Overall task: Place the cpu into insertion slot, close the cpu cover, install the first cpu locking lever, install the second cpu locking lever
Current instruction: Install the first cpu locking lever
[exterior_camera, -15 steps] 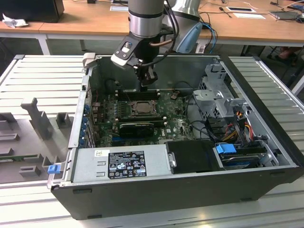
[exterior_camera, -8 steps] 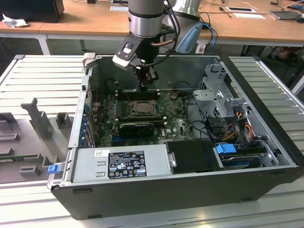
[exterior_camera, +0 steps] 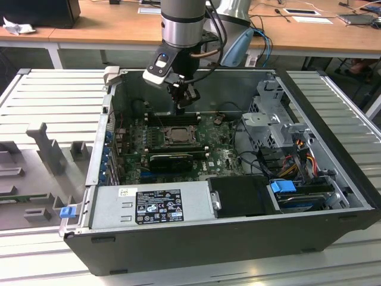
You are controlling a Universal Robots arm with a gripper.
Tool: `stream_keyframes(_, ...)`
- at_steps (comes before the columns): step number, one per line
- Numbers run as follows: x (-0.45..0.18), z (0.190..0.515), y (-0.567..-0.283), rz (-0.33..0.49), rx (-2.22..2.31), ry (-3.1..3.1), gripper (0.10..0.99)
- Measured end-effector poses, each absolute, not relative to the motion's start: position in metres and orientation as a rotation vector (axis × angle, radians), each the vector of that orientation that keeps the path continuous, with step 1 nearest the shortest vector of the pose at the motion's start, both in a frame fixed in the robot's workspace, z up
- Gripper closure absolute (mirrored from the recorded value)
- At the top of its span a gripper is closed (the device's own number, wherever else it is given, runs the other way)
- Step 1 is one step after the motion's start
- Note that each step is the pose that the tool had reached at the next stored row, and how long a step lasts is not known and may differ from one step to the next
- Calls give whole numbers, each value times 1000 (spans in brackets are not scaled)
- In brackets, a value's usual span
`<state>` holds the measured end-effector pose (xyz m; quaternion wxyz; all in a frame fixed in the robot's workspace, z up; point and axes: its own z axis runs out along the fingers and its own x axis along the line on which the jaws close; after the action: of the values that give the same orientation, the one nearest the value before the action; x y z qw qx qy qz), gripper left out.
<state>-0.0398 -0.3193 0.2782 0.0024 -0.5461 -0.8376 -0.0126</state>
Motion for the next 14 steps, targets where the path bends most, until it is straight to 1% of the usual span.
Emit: stream_keyframes(14,-40,278,-319,-39,-1562,-2718,980)
